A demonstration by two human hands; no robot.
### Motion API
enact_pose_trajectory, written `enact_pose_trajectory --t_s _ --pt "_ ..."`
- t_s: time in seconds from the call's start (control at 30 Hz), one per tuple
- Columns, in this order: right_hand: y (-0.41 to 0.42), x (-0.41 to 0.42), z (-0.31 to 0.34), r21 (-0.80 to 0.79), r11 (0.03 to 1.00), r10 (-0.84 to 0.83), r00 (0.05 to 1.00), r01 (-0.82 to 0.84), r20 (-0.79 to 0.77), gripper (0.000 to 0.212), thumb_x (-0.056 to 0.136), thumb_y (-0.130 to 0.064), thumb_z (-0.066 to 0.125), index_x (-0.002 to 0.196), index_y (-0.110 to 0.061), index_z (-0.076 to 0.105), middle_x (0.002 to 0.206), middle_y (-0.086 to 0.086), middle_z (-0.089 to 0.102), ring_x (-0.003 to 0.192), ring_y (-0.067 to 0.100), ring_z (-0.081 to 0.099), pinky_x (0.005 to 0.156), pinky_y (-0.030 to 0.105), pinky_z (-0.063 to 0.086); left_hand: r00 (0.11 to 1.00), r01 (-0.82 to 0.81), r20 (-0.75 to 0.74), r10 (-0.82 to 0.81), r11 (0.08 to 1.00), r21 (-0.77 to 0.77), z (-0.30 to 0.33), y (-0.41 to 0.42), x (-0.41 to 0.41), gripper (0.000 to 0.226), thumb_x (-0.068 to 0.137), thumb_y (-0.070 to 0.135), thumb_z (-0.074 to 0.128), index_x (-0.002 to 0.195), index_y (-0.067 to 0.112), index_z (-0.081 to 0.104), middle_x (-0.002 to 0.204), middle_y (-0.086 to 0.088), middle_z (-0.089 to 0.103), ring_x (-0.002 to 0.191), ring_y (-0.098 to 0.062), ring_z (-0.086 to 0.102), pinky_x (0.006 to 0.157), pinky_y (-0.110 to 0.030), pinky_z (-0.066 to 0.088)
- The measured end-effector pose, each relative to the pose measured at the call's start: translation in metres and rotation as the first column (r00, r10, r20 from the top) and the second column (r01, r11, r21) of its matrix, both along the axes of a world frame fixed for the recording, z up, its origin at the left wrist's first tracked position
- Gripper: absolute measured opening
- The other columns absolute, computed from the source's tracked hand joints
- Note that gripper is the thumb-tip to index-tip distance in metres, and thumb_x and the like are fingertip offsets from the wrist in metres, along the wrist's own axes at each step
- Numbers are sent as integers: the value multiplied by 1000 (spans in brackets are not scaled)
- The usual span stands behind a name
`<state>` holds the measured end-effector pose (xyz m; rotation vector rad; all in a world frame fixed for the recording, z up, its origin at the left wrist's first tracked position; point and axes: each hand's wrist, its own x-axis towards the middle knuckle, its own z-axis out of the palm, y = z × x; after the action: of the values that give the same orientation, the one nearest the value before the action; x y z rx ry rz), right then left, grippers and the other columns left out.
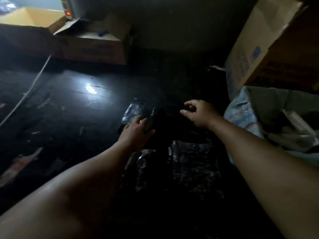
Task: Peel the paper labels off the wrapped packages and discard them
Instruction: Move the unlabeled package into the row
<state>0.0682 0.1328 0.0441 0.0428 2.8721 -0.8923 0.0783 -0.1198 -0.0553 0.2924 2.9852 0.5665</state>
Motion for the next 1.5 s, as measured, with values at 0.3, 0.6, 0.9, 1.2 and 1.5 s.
enact_pose_trajectory --t_s 0.3,0.6,0.9,1.2,1.5 --pt "-137 -38 -90 -74 994 -81 994 86 70 57 87 -44 64 137 -21 50 145 10 37 129 24 45 95 21 29 982 -73 169 82 996 -60 -77 -164 17 72 95 59 45 154 22 27 165 -5 9 151 -20 7 121 -41 17" --pt "-170 -45 -150 -117 940 -311 945 322 99 67 88 -48 61 146 -37 29 156 7 11 137 26 34 102 29 32 987 16 160 15 982 -190 -124 -191 40 76 95 66 16 156 28 -5 162 2 -20 146 -14 -26 118 -35 -15" --pt "-172 -41 -169 -300 844 -420 896 444 145 74 81 -57 66 143 -42 29 155 2 32 138 22 35 97 30 32 995 -2 99 22 980 -198 -131 -192 41 79 90 69 8 157 28 -3 164 1 -16 148 -13 -23 121 -38 -9" --pt "-184 -50 -147 -246 859 -455 890 448 31 65 79 -53 69 137 -41 43 137 11 36 114 18 46 90 24 35 997 -14 73 25 988 -154 -131 -192 42 80 89 69 11 157 28 5 165 0 -10 149 -13 -17 122 -38 -6" --pt "-198 -43 -114 -435 792 -486 873 427 -28 60 79 -42 74 134 -27 56 139 -1 56 127 11 50 94 14 35 996 -7 83 17 992 -127 -127 -194 43 81 90 70 21 157 28 6 165 1 -8 149 -12 -16 122 -38 -6"
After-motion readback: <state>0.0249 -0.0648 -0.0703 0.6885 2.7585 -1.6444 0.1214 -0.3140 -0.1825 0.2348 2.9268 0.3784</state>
